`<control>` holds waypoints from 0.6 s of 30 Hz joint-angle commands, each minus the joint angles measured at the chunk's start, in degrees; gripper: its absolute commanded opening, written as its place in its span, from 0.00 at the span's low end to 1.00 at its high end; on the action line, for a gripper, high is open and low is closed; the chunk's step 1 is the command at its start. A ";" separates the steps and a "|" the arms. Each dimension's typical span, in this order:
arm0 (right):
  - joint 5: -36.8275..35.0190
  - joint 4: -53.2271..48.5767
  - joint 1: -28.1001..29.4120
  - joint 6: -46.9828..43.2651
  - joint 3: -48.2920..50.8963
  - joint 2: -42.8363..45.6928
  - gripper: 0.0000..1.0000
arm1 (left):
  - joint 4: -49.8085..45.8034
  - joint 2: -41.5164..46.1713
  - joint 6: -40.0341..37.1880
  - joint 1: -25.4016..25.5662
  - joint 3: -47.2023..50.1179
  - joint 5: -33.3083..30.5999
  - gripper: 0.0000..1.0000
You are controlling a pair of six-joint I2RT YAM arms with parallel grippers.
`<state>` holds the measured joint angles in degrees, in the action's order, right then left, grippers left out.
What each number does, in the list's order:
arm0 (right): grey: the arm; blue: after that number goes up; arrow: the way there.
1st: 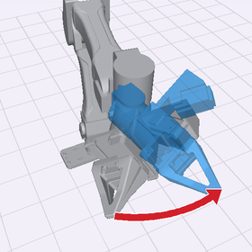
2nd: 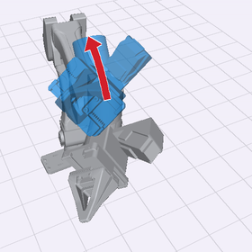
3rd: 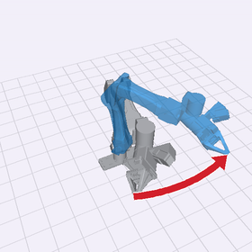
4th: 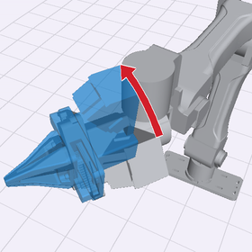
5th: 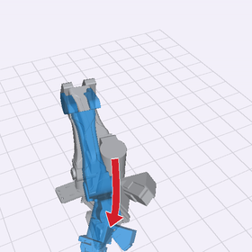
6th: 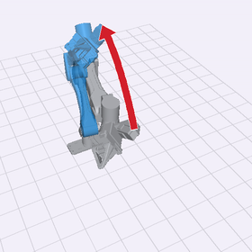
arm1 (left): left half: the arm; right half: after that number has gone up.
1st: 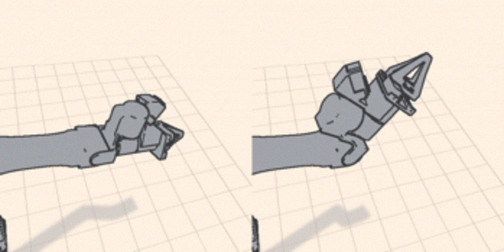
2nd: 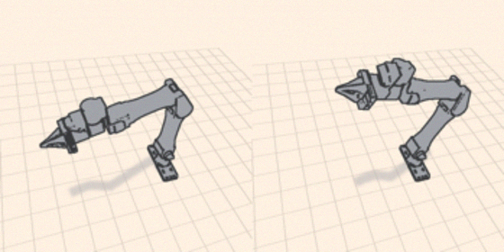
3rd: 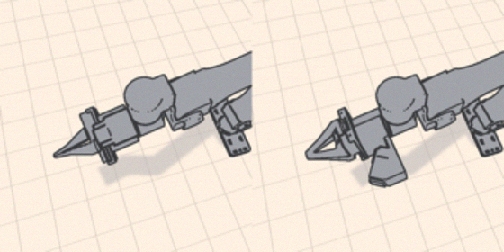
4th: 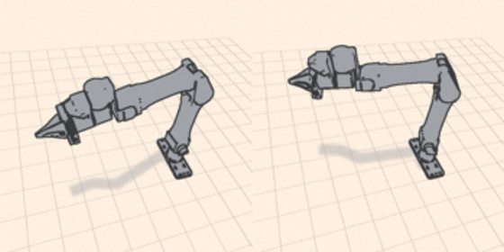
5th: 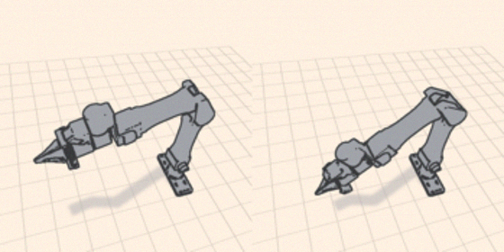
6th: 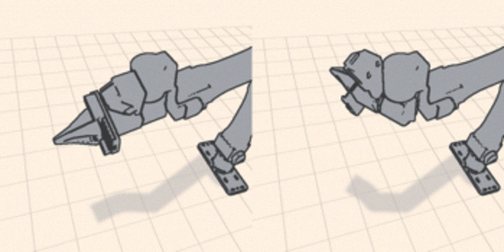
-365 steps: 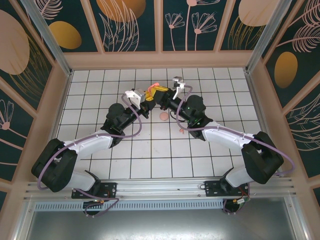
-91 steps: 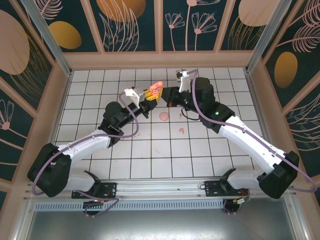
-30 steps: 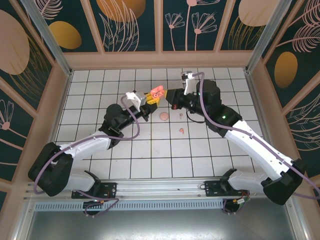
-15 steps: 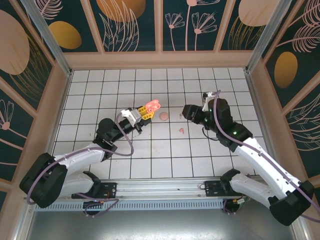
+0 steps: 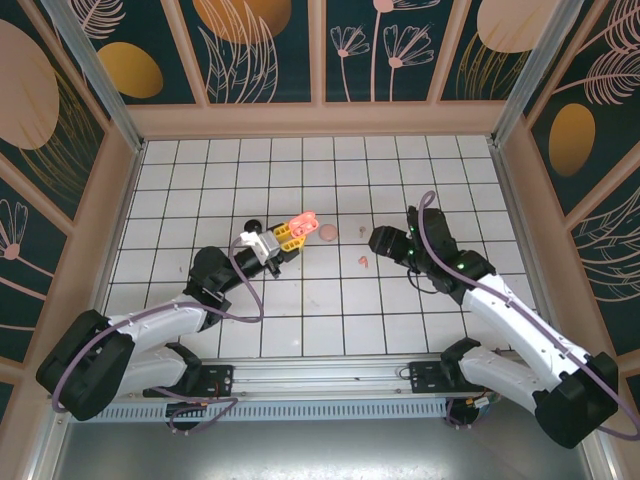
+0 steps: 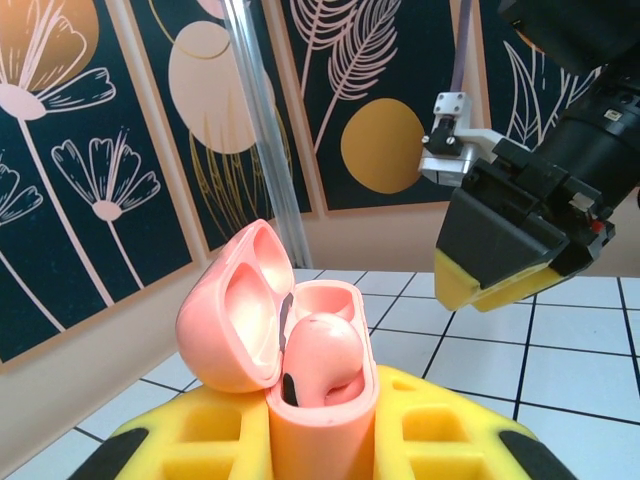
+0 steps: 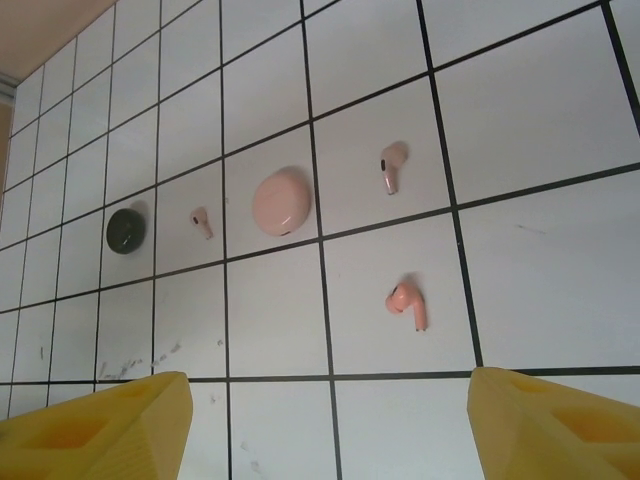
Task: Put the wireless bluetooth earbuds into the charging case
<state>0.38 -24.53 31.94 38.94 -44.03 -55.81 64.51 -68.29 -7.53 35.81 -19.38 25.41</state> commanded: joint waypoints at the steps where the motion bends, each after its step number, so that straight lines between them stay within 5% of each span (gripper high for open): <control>1: -1.00 -1.48 -0.30 0.55 0.79 -0.80 0.74 | 2.83 0.84 -0.08 0.24 0.48 1.88 0.00; 18: 3.16 2.62 -2.50 -0.36 2.19 -7.43 0.74 | 6.88 -7.36 8.15 0.28 -1.45 -1.71 0.00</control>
<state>1.67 -23.73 29.93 38.94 -42.94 -61.10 67.55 -74.15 -3.29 35.79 -19.40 25.32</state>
